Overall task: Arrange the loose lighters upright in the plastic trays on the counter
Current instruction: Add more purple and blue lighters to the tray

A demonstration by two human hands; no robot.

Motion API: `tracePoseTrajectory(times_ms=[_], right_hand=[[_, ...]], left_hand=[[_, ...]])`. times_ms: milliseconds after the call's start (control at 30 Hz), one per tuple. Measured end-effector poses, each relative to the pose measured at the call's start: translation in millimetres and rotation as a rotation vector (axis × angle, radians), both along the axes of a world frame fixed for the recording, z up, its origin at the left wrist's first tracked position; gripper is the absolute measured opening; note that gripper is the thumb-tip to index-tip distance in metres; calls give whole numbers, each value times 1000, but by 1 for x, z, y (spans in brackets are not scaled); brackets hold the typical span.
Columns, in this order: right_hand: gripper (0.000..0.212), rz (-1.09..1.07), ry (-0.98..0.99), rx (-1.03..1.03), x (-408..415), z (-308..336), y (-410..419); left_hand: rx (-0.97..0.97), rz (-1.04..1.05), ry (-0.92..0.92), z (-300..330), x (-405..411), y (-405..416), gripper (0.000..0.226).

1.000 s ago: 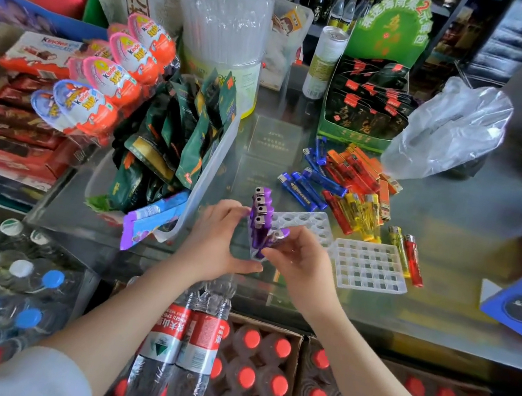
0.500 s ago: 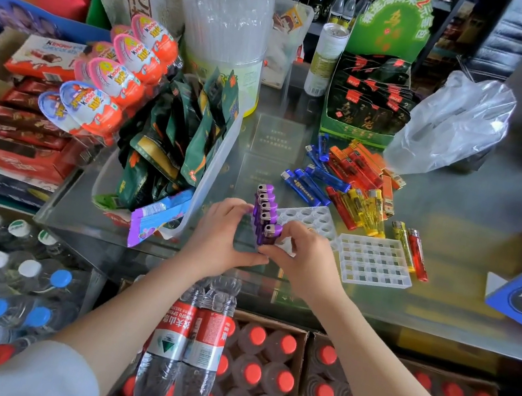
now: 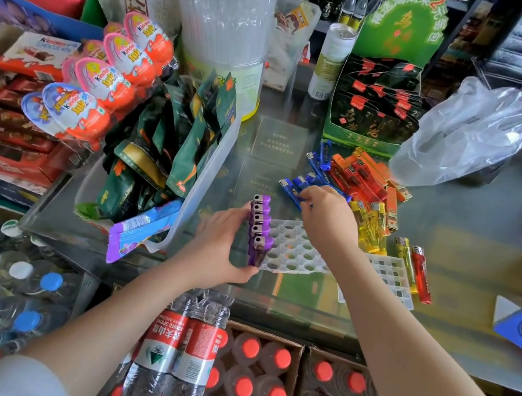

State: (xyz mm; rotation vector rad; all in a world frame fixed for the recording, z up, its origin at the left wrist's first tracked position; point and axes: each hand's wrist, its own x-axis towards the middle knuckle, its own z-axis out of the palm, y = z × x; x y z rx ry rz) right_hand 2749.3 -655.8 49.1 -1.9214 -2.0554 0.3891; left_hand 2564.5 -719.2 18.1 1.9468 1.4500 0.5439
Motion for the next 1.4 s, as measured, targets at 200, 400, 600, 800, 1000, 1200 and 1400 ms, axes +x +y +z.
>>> tracePoseTrajectory(times_ms=[200, 400, 600, 800, 1000, 1200, 1400], right_hand=[[20, 78, -70, -144, -12, -4, 16], [11, 25, 442, -20, 0, 9, -9], [17, 32, 515, -31, -3, -1, -27], [12, 170, 410, -3, -14, -4, -26], [14, 259, 185, -7, -11, -4, -23], [24, 67, 240, 4, 13, 3, -10], [24, -12, -5, -8, 12, -3, 5]], left_hand=[[40, -41, -14, -2, -4, 3, 74], [76, -58, 28, -5, -7, 8, 70], [62, -58, 29, -7, -8, 10, 67], [49, -55, -1, -7, -9, 8, 71], [68, -52, -13, -7, -10, 7, 72], [39, -44, -38, -4, -11, 5, 71], [28, -36, -31, -4, -11, 6, 75]])
